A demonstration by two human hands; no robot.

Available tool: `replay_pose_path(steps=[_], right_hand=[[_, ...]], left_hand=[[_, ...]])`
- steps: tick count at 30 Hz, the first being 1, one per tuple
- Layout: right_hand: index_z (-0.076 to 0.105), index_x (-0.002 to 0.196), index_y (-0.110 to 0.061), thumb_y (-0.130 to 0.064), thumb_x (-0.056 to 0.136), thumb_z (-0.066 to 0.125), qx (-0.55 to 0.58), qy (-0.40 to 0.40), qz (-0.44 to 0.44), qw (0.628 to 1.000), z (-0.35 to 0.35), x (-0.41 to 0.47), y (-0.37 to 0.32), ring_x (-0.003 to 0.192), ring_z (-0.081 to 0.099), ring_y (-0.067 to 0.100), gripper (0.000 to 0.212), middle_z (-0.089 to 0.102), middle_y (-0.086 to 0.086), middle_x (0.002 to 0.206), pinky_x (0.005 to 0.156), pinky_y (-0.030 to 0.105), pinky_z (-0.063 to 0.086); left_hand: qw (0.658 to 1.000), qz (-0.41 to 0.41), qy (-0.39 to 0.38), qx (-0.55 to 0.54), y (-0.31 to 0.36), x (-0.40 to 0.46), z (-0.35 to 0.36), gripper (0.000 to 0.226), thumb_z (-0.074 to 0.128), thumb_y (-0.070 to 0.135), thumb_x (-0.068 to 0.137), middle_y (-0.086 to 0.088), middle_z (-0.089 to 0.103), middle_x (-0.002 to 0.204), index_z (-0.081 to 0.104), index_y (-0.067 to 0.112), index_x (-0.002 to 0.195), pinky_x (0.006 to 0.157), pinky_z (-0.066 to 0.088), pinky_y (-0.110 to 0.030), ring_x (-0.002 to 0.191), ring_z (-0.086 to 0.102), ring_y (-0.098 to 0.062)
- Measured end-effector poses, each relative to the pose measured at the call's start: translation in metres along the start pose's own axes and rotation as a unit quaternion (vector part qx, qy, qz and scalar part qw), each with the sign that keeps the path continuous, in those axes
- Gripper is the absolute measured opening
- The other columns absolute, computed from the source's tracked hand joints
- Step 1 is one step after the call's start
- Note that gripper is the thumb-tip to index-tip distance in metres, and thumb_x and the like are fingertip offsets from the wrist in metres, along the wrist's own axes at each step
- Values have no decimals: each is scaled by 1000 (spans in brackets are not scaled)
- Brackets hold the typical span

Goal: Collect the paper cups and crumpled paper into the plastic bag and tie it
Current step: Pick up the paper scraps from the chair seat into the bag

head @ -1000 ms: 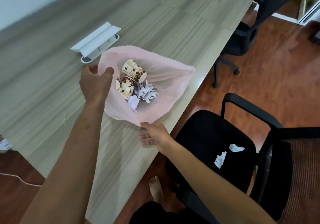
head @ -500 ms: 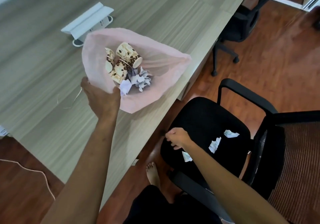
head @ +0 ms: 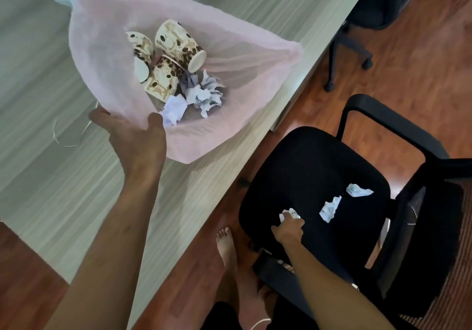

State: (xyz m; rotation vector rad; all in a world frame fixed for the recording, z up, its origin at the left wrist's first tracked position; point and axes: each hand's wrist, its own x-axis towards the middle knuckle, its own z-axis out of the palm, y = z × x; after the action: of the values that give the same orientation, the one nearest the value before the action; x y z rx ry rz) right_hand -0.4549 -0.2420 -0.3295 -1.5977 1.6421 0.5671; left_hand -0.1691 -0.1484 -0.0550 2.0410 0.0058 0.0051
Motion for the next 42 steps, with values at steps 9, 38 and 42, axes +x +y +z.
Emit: replay_pose_path(steps=[9,38,42], right_hand=[[54,133,-10,-13,92,57,141,145,-110,973,-36,-32,-40,97,58,32,42,56,25,115,74,31,44],[61,92,-23,-36,88,60,325,273,-239,873,-148,-101,-143,89,61,18,14,63,-3,91,82,42,54],[54,120,-20,-37,89,61,210,227,-94,946,-126,-50,-93,118,48,30,37,53,7,127,92,34,41]], left_hand=[[999,35,-6,3,3,12,-13,27,59,27,82,0,53,101,42,17,101,68,43,-17,85,53,-14],[994,-21,-103,-22,37,-36,50,50,51,10,97,-8,61,111,34,4,143,84,33,-14,122,51,-31],[994,-19,-106,-23,24,-44,72,64,55,15,95,-18,54,139,28,-5,149,105,40,-27,128,52,-29]])
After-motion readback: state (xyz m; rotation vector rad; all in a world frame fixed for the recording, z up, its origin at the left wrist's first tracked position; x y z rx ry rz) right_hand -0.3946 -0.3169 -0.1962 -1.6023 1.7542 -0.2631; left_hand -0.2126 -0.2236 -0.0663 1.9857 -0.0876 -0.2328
